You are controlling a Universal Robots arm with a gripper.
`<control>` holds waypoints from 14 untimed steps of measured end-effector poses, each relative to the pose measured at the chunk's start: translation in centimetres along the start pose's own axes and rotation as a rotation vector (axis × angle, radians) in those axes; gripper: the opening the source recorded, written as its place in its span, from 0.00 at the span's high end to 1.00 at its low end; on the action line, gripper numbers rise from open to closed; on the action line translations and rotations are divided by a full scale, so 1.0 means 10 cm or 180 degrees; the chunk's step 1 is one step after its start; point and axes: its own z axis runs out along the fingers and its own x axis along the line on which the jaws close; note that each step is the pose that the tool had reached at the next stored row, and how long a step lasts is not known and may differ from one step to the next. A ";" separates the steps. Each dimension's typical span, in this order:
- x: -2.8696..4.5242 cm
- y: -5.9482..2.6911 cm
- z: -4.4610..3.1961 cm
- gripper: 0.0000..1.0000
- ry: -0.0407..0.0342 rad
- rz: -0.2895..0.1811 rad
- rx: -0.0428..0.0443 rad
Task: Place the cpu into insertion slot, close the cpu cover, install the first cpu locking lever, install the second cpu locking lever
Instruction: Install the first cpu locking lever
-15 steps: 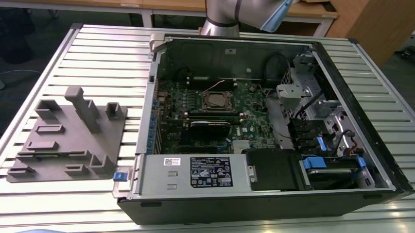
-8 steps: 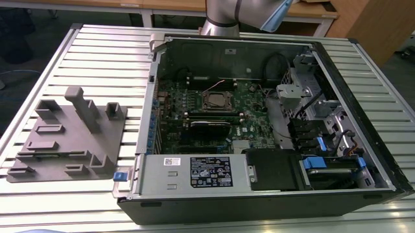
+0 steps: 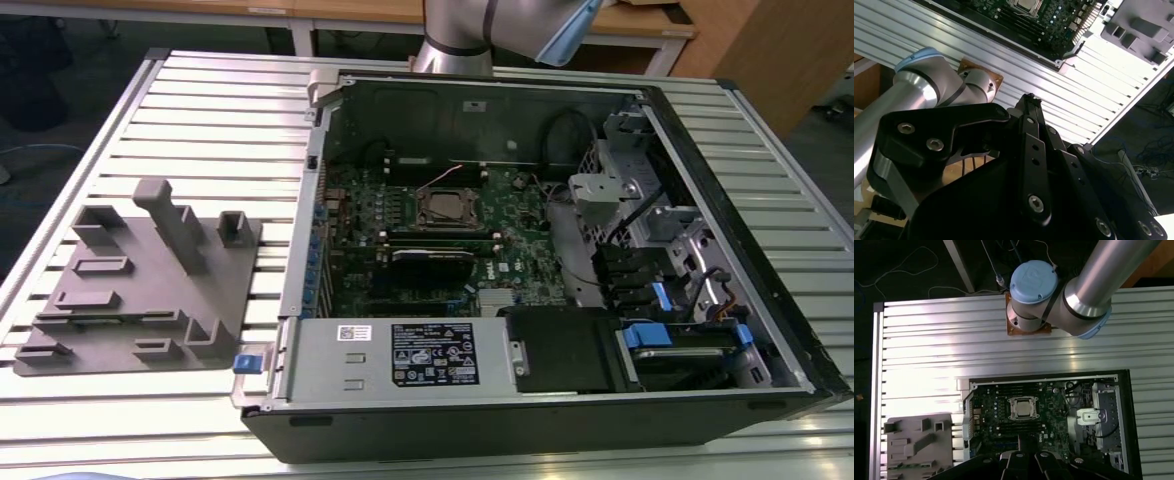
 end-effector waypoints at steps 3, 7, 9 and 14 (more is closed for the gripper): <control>0.000 -0.016 0.054 0.89 0.0000 0.0000 0.0000; 0.000 -0.039 0.124 0.89 0.0000 0.0000 0.0000; -0.001 -0.051 0.159 0.89 0.0000 0.0000 0.0000; 0.000 -0.067 0.223 0.89 0.0000 0.0000 -0.0001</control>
